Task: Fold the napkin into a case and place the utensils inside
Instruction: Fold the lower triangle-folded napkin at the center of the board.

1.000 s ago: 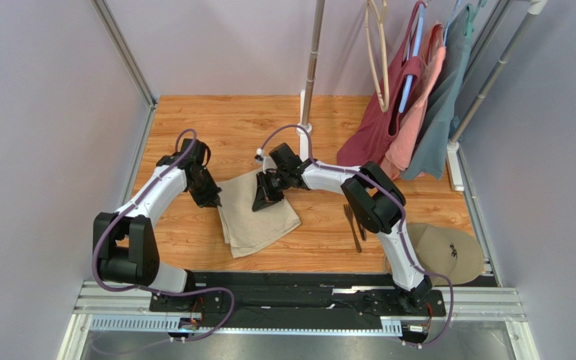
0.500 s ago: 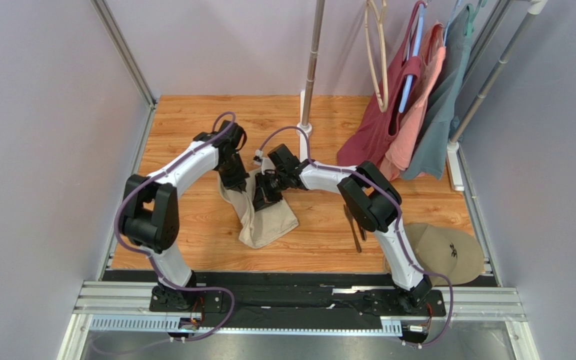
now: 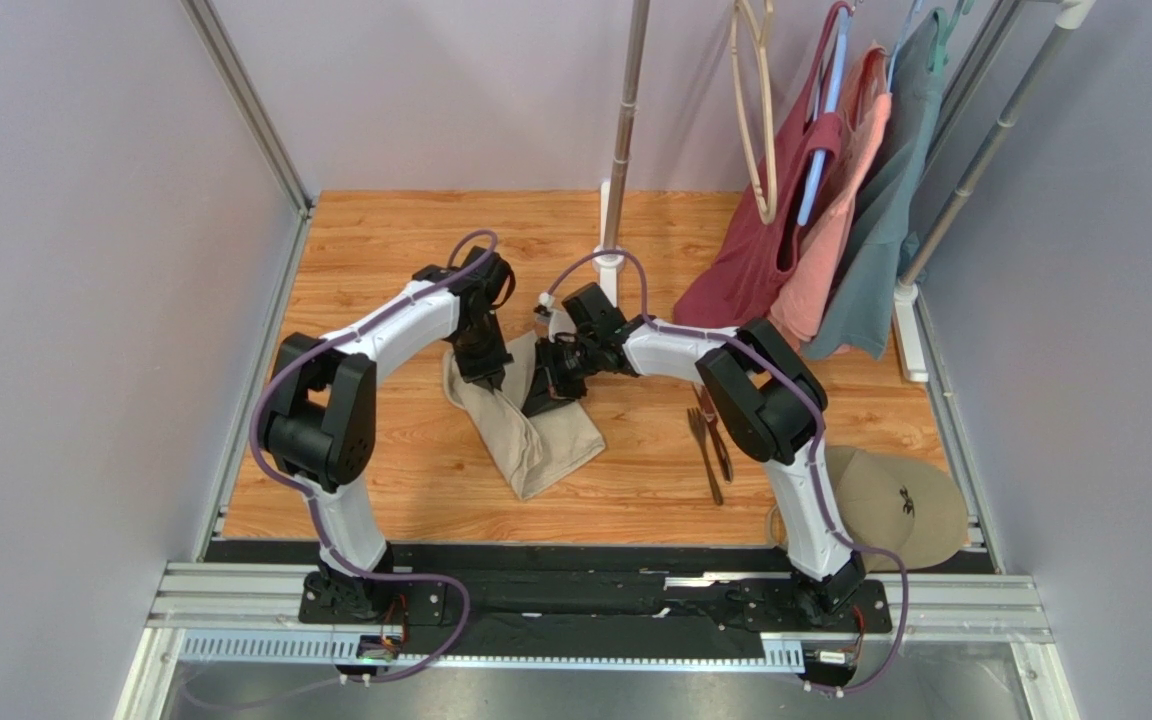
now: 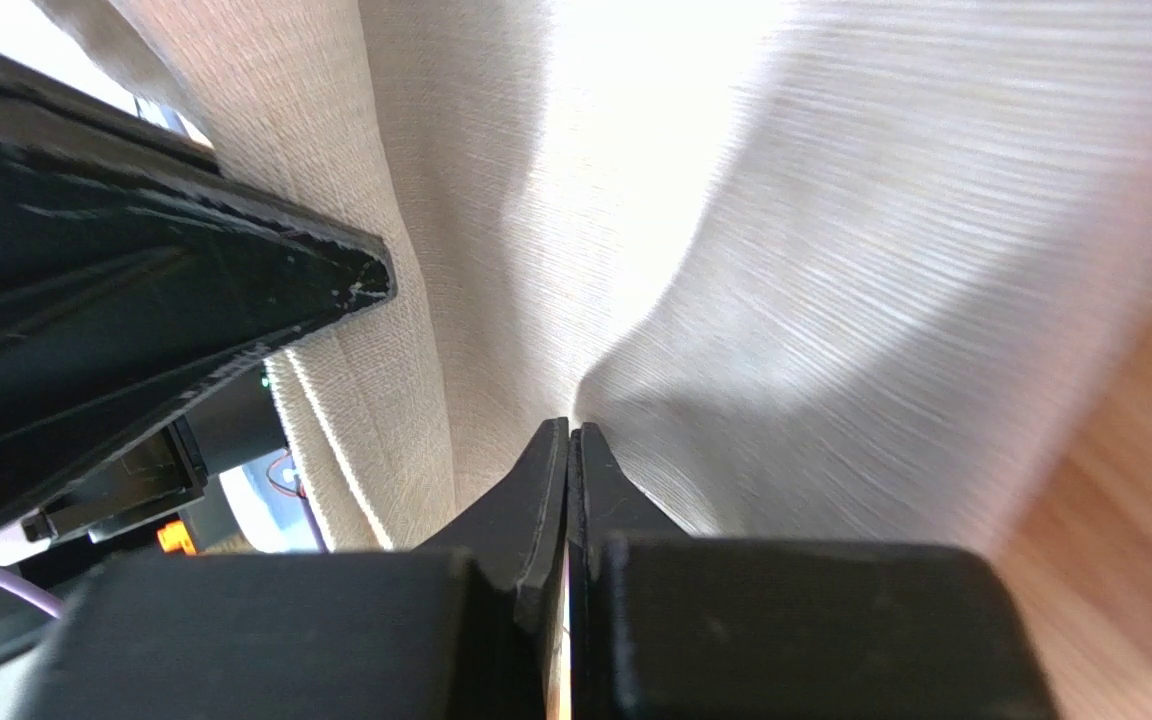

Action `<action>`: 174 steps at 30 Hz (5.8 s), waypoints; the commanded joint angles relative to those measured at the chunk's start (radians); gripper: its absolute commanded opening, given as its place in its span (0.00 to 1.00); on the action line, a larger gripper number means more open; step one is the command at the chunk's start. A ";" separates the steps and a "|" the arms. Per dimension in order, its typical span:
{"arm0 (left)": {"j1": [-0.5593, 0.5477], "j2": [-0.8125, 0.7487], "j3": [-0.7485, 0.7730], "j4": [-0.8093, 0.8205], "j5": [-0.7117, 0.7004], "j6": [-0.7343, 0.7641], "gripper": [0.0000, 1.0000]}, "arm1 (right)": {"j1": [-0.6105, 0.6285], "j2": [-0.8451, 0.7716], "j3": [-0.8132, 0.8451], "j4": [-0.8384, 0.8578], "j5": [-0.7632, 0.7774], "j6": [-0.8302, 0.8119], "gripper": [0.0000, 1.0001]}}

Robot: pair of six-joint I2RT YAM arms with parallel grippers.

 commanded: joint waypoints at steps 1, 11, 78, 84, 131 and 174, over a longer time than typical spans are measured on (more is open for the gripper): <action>-0.041 0.009 0.037 0.021 -0.015 0.057 0.00 | -0.010 -0.054 -0.027 -0.005 0.026 -0.020 0.00; -0.086 0.066 0.040 0.049 0.008 0.099 0.00 | -0.008 -0.006 -0.013 -0.003 0.041 -0.023 0.00; 0.041 -0.134 0.089 -0.119 -0.193 0.333 0.40 | 0.081 -0.112 -0.311 0.198 -0.026 0.022 0.00; 0.069 -0.069 0.060 -0.077 -0.205 0.333 0.37 | 0.079 -0.120 -0.286 0.166 -0.023 0.011 0.00; 0.071 0.031 -0.027 0.276 -0.104 0.019 0.00 | -0.054 0.040 0.192 0.001 -0.041 0.002 0.00; 0.071 0.047 0.020 0.280 0.006 0.045 0.00 | -0.063 0.196 0.369 -0.052 0.155 -0.031 0.00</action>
